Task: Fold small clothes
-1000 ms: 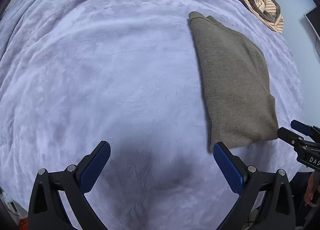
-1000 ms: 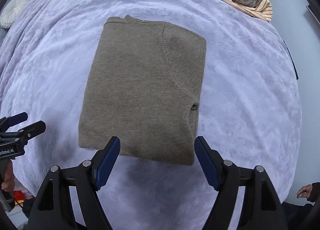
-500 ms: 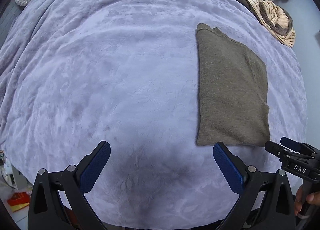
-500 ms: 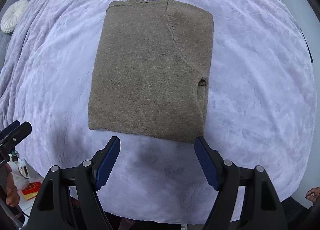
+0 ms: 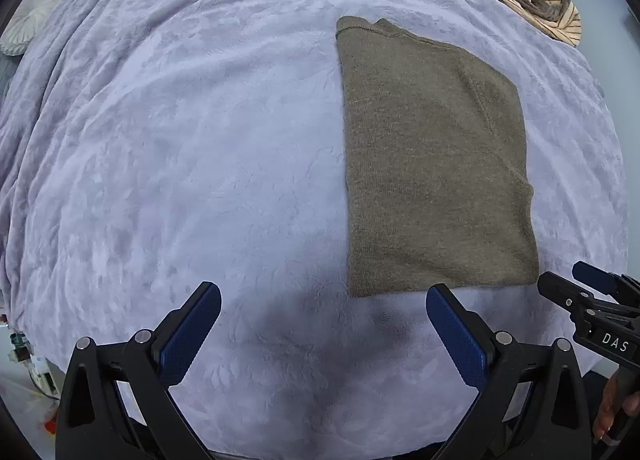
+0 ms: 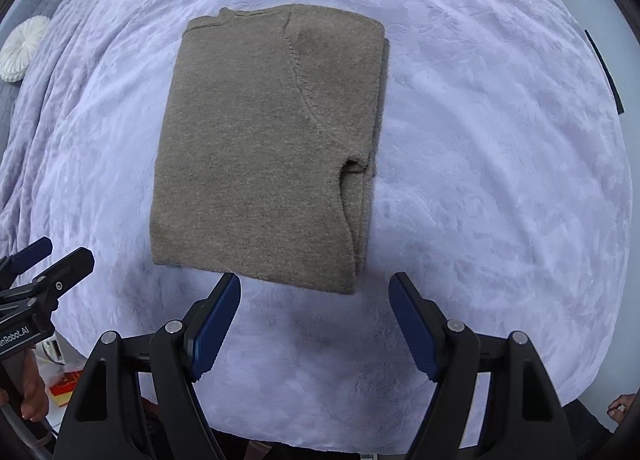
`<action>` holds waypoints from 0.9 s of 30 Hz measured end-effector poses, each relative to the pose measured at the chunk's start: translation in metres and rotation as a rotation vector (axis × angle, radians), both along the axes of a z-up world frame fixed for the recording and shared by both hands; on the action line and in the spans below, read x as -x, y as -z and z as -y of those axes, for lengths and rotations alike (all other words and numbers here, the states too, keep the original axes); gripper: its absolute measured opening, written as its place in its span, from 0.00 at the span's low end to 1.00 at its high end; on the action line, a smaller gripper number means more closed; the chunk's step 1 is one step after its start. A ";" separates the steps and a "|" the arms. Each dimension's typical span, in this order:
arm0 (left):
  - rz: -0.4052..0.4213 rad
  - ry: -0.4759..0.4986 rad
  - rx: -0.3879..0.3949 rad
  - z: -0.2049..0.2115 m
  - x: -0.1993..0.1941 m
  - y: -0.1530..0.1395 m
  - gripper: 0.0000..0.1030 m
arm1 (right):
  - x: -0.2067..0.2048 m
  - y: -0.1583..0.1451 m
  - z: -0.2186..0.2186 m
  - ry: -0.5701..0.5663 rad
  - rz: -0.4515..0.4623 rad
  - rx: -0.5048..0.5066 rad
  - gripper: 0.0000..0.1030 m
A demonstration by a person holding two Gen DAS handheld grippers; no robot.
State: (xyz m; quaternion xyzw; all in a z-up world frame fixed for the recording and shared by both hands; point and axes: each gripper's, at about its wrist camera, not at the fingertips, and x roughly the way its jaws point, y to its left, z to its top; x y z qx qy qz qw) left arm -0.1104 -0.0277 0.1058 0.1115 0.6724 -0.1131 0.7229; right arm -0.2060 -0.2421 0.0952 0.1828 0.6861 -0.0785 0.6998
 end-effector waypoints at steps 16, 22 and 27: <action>-0.033 0.014 -0.023 0.015 -0.015 0.030 1.00 | 0.004 0.028 0.028 0.092 -0.025 -0.059 0.77; -0.030 0.005 0.020 0.024 -0.032 0.037 1.00 | -0.009 0.033 0.047 0.130 0.020 -0.112 0.77; -0.046 0.005 0.090 0.028 -0.057 0.049 1.00 | -0.027 0.038 0.067 0.159 0.080 -0.161 0.77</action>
